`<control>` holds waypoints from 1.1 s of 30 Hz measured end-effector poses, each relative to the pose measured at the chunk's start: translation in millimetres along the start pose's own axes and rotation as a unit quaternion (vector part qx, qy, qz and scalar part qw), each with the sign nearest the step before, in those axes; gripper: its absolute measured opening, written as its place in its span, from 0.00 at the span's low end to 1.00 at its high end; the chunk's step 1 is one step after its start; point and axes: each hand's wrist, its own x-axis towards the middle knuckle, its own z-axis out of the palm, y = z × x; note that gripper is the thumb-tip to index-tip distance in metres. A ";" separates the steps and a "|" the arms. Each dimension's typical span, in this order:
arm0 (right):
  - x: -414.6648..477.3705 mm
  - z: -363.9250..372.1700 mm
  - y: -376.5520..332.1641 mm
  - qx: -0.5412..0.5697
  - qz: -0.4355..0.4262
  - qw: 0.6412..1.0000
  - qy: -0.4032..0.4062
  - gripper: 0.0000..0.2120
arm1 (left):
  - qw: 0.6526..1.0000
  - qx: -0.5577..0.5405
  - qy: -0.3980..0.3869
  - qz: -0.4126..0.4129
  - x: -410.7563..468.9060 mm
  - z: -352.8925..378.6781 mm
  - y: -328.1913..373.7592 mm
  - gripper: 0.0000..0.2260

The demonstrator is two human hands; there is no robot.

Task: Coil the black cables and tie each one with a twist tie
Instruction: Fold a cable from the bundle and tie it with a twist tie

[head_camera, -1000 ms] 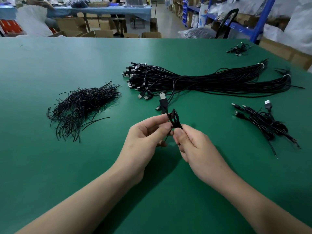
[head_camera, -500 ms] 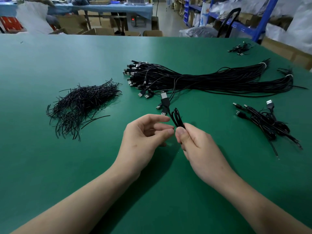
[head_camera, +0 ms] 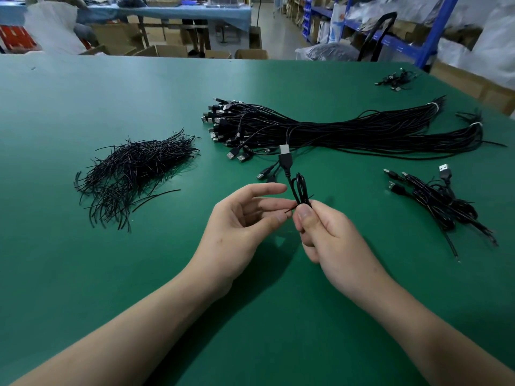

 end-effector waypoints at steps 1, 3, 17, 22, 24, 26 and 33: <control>-0.8 1.1 -0.1 -0.002 -0.005 1.000 -0.008 0.18 | 1.000 0.003 0.013 0.000 0.5 -0.4 0.2 0.14; -2.3 3.7 -0.7 0.006 -0.008 1.000 -0.025 0.17 | 0.999 0.024 0.037 0.012 1.4 -1.3 1.5 0.15; -1.8 6.2 -3.8 0.013 0.025 0.999 0.042 0.16 | 0.927 0.306 0.059 0.211 -3.1 2.6 8.2 0.15; -1.6 7.5 -3.8 0.041 0.038 0.997 0.052 0.15 | 0.899 0.348 0.051 0.261 -1.5 1.9 7.0 0.11; -1.6 8.4 -2.9 0.064 0.042 0.995 0.058 0.15 | 0.895 0.351 0.046 0.270 -0.6 1.6 6.5 0.09; -1.3 9.0 -2.4 0.080 0.043 0.994 0.061 0.16 | 0.885 0.364 0.043 0.287 0.1 1.4 6.5 0.08; 0.2 8.2 1.9 0.055 0.010 0.993 0.099 0.15 | 0.936 0.288 0.075 0.185 -2.0 5.7 8.3 0.08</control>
